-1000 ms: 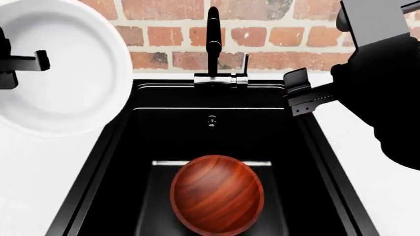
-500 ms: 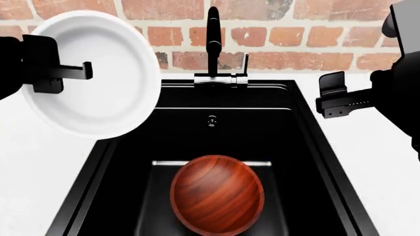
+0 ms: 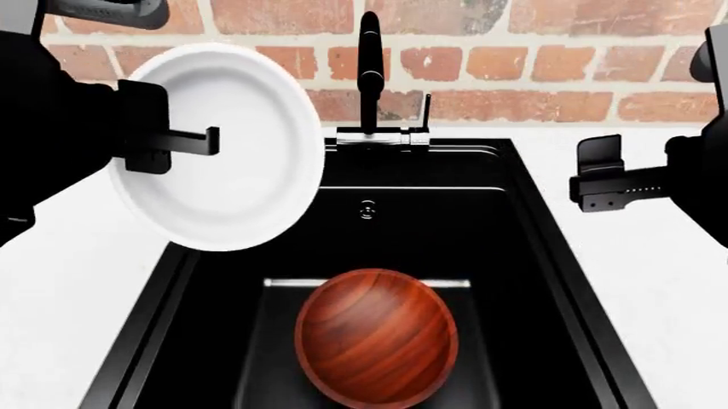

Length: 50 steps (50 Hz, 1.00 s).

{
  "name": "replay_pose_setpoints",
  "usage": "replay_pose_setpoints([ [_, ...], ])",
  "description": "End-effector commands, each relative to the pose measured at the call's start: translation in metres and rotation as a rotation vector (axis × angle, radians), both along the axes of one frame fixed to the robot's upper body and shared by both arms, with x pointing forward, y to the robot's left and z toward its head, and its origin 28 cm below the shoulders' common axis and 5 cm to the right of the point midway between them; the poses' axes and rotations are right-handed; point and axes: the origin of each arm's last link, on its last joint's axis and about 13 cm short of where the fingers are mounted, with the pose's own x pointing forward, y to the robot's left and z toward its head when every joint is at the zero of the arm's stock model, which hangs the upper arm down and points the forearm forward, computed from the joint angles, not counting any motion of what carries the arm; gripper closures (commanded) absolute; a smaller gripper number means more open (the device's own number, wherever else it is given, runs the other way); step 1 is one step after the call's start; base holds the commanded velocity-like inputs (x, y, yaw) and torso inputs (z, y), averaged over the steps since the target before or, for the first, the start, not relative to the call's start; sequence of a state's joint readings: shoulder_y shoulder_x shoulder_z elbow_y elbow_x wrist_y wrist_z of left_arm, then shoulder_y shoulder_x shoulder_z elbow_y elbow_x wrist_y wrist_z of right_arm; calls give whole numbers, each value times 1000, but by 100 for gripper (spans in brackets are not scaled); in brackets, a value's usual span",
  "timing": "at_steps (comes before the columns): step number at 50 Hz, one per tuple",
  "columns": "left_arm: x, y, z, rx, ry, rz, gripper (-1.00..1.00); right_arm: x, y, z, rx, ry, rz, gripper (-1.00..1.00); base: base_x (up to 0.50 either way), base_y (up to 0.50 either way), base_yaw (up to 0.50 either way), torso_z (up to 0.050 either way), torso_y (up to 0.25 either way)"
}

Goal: Stack the bowls in the sink.

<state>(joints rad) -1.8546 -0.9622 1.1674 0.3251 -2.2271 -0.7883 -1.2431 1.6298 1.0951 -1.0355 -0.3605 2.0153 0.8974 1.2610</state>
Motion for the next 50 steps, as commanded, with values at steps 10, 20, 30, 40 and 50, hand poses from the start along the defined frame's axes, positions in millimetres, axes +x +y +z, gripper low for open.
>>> replay_pose_setpoints([
  [10,10,-8,-8,0,-17,-21,100,2,-1,-5,1,9,-12,-100,0,0,0,1,1],
  [20,13,-10,-21,8,19,-43,100,3,-1,-6,-1,10,-15,-100,0,0,0,0,1],
  [30,16,-15,-29,17,41,-62,100,4,-1,-7,-2,13,-16,-100,0,0,0,1,1],
  [40,18,-19,-33,13,45,-80,100,5,-2,-10,-4,18,-19,-100,0,0,0,0,1],
  [50,19,-25,-36,-9,48,-119,100,6,-1,-15,-9,29,-14,-100,0,0,0,0,1],
])
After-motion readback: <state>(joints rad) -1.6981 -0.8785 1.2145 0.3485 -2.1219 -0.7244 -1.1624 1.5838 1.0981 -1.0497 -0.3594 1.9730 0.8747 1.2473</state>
